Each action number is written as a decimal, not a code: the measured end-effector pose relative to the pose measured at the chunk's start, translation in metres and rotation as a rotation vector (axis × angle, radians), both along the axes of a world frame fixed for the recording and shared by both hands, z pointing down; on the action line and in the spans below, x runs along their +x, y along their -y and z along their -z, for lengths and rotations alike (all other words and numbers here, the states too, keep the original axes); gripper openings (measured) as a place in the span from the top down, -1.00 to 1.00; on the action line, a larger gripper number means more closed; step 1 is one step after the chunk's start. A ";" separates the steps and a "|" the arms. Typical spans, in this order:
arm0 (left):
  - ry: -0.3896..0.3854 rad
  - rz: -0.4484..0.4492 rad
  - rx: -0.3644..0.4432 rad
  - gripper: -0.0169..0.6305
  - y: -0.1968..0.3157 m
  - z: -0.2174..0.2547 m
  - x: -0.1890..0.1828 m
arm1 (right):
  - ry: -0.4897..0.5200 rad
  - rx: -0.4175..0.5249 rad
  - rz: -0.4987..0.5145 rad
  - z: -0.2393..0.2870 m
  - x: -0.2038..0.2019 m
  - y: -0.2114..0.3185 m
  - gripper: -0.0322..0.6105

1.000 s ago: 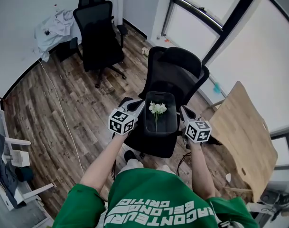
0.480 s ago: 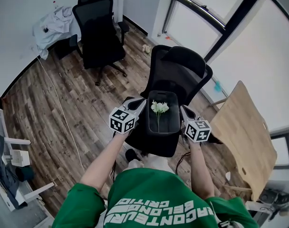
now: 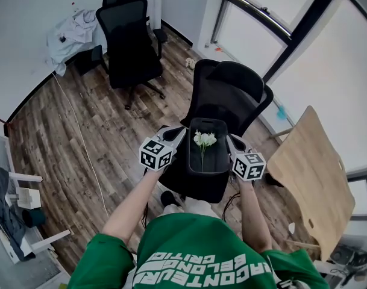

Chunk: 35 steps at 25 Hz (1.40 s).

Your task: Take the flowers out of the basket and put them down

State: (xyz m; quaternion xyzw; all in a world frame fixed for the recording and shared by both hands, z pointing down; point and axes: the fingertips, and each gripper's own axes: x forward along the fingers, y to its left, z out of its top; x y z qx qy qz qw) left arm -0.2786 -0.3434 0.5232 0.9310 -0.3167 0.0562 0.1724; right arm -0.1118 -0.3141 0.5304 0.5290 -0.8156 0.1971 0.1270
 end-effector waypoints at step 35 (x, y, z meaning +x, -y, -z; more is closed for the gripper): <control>0.087 -0.024 -0.155 0.89 0.037 -0.088 0.090 | 0.071 -0.196 0.005 -0.101 0.072 0.052 0.88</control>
